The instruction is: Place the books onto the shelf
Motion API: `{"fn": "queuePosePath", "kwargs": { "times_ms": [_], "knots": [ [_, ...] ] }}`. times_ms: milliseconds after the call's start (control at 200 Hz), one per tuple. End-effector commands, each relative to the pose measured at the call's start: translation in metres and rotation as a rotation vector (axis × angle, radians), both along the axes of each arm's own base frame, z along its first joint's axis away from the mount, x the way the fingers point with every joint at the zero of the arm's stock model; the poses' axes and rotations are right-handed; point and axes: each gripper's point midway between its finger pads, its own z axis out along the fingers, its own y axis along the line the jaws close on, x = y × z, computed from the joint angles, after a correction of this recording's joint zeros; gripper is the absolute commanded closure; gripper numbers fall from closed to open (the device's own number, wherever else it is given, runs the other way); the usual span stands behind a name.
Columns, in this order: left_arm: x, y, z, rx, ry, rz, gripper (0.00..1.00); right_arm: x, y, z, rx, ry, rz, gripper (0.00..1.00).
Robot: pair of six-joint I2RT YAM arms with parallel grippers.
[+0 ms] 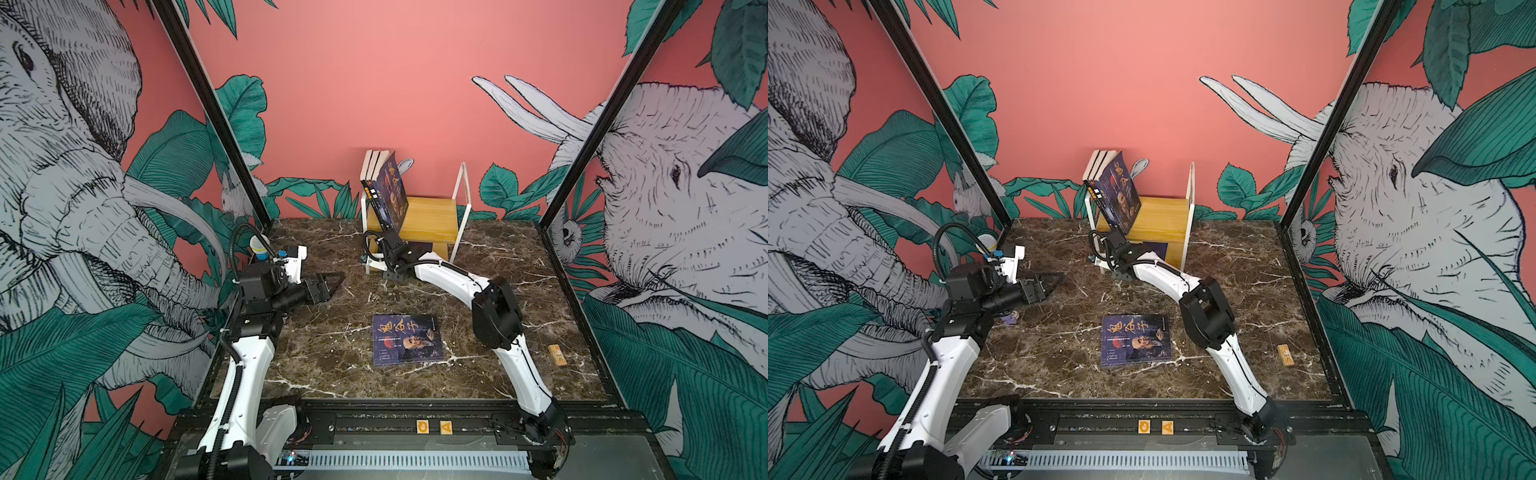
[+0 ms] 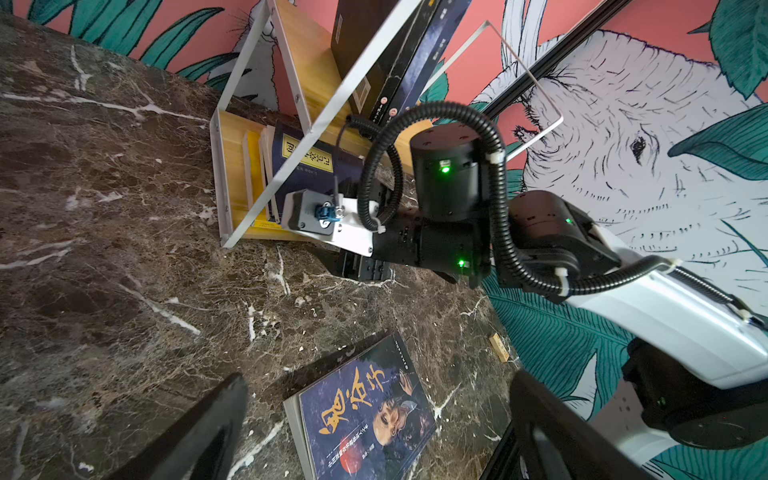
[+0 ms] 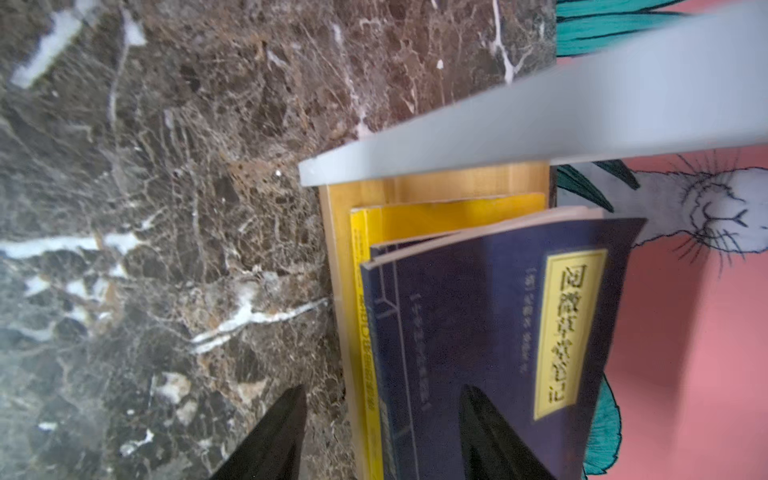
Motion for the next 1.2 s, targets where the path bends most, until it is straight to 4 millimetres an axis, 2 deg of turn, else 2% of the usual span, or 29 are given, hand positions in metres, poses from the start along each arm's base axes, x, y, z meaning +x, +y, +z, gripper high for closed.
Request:
{"fn": "queuePosePath", "kwargs": {
  "times_ms": [0,245,390,535,665,865,1195],
  "knots": [
    [-0.003,0.0,0.005,0.004,-0.03,-0.011,0.01,0.005,0.011,0.001,0.029,-0.008,-0.007,0.39],
    [-0.003,0.0,0.005,0.005,-0.029,-0.011,0.01,0.02,0.023,-0.002,0.052,-0.071,-0.031,0.42],
    [-0.001,0.001,0.002,0.014,-0.03,-0.004,0.01,0.031,0.021,0.006,0.048,-0.136,-0.06,0.44],
    [-0.002,0.0,0.003,0.006,-0.031,-0.01,0.01,0.034,0.026,0.016,0.084,-0.154,-0.065,0.48],
    [-0.002,0.001,0.003,0.013,-0.029,-0.005,0.01,0.043,0.019,0.021,0.082,-0.186,-0.113,0.54],
    [-0.002,0.001,0.003,0.014,-0.036,-0.005,0.01,0.047,0.015,0.026,0.082,-0.202,-0.134,0.59],
    [-0.004,-0.001,0.006,0.001,-0.034,-0.015,0.01,0.043,0.002,0.024,0.03,-0.201,-0.132,0.59]
  ]
}}
